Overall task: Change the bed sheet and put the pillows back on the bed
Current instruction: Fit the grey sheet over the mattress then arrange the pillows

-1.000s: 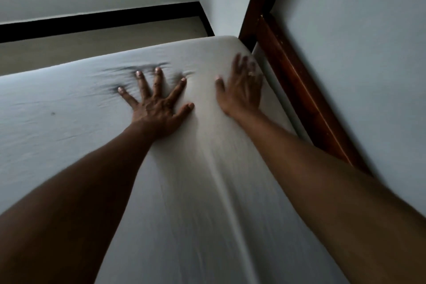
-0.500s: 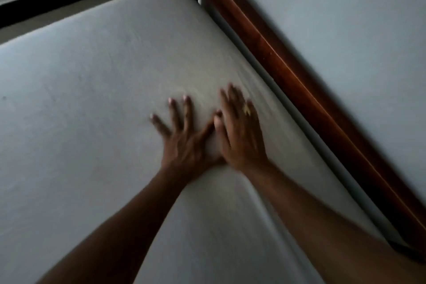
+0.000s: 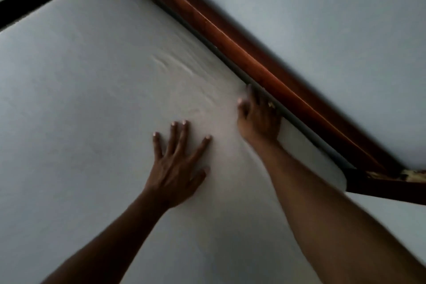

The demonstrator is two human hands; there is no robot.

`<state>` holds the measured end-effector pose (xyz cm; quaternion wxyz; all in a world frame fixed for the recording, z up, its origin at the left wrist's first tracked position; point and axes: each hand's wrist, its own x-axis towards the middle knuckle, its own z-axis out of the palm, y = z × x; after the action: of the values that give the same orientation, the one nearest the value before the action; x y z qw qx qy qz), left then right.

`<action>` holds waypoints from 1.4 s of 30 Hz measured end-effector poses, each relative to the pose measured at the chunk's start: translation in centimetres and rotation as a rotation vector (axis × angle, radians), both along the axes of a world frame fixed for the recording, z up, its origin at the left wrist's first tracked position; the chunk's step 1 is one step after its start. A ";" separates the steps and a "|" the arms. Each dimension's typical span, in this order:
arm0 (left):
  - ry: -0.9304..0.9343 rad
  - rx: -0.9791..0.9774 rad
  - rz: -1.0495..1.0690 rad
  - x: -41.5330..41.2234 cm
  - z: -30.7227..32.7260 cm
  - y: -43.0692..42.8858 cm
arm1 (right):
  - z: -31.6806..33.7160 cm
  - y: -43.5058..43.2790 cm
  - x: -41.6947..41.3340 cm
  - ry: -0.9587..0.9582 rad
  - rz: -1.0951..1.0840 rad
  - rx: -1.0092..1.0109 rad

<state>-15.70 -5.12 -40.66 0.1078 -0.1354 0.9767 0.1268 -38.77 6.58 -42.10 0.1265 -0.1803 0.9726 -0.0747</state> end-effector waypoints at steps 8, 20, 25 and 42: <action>-0.045 -0.098 0.084 -11.9 -0.7 0.2 | 2.4 5.4 7.7 0.038 0.278 -0.142; 0.113 0.123 0.063 -2.2 0.5 12.3 | -0.3 16.4 5.8 0.135 0.074 -0.021; 0.040 0.000 -0.059 -3.3 -0.7 16.4 | 0.9 16.1 3.3 0.049 -0.152 -0.069; 0.145 0.077 0.301 8.4 -0.1 12.3 | 0.6 19.6 16.0 0.127 0.540 -0.017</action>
<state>-7.28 7.17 -40.78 0.0219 -0.2662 0.9451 0.1884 -22.73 26.20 -41.52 0.0792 -0.4382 0.8947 -0.0348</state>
